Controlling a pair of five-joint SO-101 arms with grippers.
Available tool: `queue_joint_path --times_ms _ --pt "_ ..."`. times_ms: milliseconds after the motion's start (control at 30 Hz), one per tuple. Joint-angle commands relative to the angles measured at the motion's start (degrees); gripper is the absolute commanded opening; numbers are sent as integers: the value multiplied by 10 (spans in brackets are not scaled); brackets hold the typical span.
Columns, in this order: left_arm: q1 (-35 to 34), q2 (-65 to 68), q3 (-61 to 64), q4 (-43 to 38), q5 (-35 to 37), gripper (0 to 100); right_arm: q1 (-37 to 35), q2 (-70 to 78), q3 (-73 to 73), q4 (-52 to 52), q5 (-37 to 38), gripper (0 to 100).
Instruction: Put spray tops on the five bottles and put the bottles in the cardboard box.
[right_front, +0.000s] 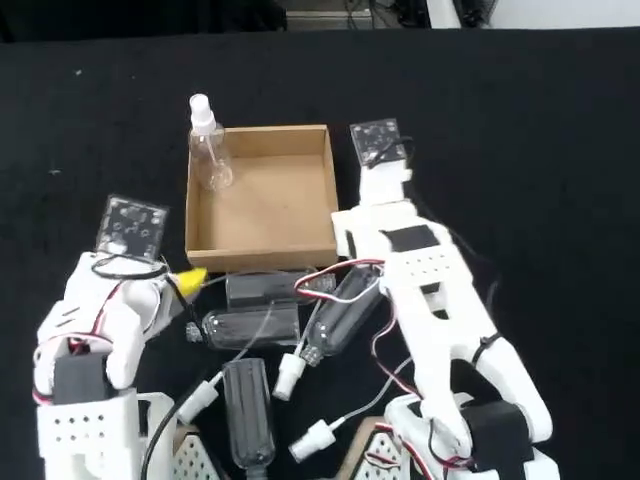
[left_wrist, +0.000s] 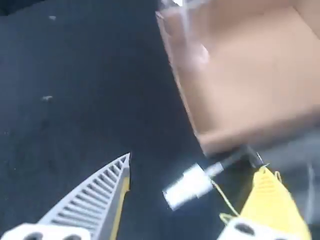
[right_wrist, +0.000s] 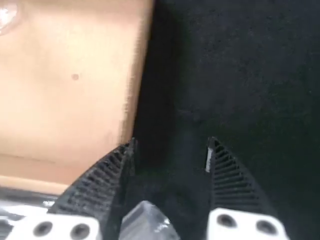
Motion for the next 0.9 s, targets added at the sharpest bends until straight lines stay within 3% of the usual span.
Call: queue_joint_path --times_ms 0,200,533,867 --pt "44 101 -136 105 -33 275 48 -28 -16 -11 -4 198" --pt "145 217 -261 228 -34 275 117 -28 -29 -15 -4 198" --pt "310 286 -215 228 -25 275 137 -28 -35 -15 -7 198" --pt "311 290 -105 194 236 275 171 -28 -57 -16 -7 198"
